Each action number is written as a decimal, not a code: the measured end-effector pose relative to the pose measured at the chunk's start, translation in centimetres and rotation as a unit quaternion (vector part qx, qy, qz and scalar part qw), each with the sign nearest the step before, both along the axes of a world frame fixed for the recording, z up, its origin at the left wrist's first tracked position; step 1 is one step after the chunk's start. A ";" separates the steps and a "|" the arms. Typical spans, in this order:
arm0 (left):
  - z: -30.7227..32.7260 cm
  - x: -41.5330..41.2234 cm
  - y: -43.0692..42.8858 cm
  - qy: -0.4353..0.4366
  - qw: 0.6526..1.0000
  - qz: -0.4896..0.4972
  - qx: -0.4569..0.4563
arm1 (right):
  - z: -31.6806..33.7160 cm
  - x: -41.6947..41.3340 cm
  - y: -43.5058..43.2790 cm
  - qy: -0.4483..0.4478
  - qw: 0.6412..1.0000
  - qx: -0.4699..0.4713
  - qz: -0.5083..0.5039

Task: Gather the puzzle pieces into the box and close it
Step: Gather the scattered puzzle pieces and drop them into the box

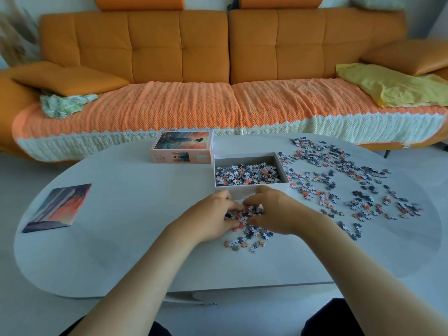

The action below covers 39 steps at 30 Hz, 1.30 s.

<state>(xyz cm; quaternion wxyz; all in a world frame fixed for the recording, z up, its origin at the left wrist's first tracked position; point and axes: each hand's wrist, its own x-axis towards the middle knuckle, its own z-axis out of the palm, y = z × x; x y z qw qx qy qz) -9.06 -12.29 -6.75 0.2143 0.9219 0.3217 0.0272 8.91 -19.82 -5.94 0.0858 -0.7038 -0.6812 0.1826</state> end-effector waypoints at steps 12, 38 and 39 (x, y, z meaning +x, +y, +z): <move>0.2 0.9 0.7 -0.067 0.996 0.027 -0.042 | 0.6 0.1 1.1 0.056 0.997 0.003 -0.048; 1.3 2.9 5.0 0.028 0.986 -0.027 0.165 | -0.3 2.8 4.1 -0.115 0.985 0.126 -0.040; 1.3 2.8 4.9 0.048 0.984 -0.030 0.172 | -0.7 2.7 4.1 -0.146 0.983 0.105 -0.031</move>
